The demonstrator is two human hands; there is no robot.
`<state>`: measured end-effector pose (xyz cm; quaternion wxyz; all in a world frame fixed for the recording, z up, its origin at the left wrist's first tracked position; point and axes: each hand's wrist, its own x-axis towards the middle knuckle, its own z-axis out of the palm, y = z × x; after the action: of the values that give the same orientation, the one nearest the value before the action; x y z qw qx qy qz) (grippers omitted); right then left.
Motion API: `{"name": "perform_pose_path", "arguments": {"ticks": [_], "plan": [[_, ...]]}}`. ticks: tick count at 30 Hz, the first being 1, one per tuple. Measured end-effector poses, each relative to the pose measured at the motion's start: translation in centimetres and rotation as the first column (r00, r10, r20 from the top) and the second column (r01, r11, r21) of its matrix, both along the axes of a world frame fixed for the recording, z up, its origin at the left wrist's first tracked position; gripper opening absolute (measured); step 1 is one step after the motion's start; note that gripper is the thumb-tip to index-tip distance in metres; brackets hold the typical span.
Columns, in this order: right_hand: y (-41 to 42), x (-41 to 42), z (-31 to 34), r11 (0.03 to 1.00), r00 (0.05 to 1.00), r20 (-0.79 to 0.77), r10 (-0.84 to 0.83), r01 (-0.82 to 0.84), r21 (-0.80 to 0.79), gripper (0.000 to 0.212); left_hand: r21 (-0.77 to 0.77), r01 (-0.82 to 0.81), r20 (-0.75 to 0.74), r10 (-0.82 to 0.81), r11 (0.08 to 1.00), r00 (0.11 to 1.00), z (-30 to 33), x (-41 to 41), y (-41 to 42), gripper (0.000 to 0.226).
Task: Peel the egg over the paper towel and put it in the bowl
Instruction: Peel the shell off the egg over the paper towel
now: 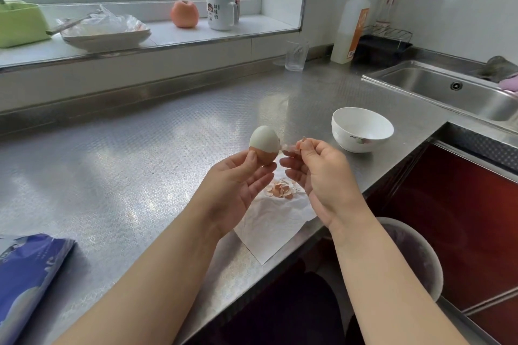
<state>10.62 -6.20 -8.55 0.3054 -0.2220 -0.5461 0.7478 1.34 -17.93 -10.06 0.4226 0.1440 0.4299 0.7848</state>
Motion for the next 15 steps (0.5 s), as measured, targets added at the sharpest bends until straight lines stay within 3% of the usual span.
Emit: {"name": "perform_pose_path", "arguments": {"ticks": [3,6,8,12,15], "plan": [[0.4,0.3,0.2,0.997,0.998,0.033,-0.045,0.043,0.069,0.018,-0.022,-0.037,-0.003,0.037,0.999,0.999,0.0,-0.1,0.0,0.028],[1.2,0.8,-0.4,0.887,0.964,0.172,-0.204,0.108,0.450,0.008,-0.025,-0.065,0.022,0.065,0.998,0.998,0.1,-0.1,-0.1,0.029],[1.4,0.9,-0.7,0.791,0.928,0.279,-0.246,0.025,0.612,0.005,-0.029,-0.068,0.035,0.069,0.997,0.997,0.2,-0.1,-0.1,0.030],[1.1,0.9,-1.0,0.705,0.888,0.371,-0.272,-0.079,0.705,0.015,-0.038,-0.048,0.067,0.050,0.998,0.997,0.4,0.0,-0.2,0.028],[0.8,0.8,-0.8,0.707,0.916,0.347,-0.200,-0.110,0.698,0.029,-0.029,-0.023,0.088,0.026,0.999,0.996,0.4,0.0,-0.3,0.026]]}}
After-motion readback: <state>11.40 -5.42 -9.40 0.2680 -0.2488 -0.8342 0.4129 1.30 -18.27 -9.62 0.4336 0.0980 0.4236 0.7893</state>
